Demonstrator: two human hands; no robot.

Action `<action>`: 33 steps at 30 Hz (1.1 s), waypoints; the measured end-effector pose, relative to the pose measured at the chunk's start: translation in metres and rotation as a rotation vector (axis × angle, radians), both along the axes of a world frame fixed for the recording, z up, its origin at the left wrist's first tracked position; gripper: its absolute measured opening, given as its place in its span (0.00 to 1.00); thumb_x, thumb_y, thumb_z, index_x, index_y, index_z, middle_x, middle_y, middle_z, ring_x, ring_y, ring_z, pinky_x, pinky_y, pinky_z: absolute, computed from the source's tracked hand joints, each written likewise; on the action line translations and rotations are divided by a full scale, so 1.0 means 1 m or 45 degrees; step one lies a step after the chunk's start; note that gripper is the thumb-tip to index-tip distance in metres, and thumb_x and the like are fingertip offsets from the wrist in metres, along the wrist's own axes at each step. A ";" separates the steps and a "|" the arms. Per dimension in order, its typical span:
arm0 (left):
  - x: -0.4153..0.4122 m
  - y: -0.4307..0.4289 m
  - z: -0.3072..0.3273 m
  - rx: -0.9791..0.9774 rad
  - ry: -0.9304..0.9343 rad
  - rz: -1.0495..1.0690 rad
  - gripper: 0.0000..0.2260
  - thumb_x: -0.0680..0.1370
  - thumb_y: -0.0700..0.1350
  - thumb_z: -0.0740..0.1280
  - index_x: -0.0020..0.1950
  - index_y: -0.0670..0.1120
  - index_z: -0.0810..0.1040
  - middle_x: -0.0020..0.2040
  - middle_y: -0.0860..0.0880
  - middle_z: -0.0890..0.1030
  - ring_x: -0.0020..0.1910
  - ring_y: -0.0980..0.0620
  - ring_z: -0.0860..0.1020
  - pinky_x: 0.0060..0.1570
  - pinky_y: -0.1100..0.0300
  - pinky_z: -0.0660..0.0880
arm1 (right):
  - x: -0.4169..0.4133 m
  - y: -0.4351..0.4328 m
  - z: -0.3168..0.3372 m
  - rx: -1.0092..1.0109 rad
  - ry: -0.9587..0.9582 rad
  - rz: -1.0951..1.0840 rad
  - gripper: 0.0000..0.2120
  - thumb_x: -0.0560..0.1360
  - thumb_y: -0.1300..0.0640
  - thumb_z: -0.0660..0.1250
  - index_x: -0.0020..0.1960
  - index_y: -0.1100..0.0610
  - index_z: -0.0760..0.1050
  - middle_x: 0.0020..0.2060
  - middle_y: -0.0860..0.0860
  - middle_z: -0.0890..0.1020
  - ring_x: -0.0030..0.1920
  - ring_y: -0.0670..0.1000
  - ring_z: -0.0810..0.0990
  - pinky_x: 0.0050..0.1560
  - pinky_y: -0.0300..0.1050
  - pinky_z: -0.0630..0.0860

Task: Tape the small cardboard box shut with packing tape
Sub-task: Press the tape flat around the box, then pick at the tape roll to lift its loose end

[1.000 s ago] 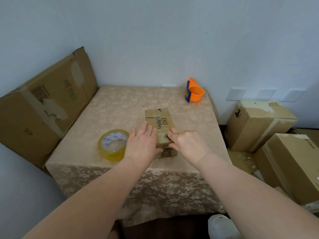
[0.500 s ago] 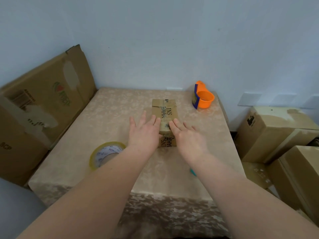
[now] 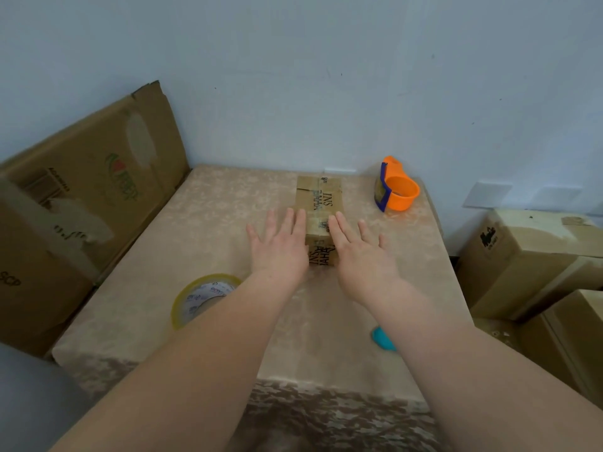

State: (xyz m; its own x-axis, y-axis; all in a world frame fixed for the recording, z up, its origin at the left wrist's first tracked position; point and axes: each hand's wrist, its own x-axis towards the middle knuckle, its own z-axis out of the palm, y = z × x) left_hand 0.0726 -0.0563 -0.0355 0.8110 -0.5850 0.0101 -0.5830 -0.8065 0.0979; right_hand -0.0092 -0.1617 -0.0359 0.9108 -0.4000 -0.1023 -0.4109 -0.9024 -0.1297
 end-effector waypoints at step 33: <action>-0.117 0.070 -0.005 -1.509 1.430 0.155 0.11 0.75 0.44 0.65 0.55 0.43 0.80 0.52 0.40 0.83 0.51 0.44 0.79 0.57 0.46 0.71 | -0.109 0.072 -0.007 1.509 -0.926 -0.405 0.22 0.75 0.60 0.67 0.68 0.48 0.70 0.50 0.52 0.84 0.51 0.46 0.82 0.55 0.44 0.78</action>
State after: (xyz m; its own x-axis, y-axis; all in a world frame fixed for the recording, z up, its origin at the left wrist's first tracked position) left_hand -0.0443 0.0137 -0.0405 0.7587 -0.6162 -0.2114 0.2612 -0.0095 0.9652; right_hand -0.1187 -0.0895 -0.0425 0.7938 -0.6039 -0.0716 -0.0877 0.0028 -0.9961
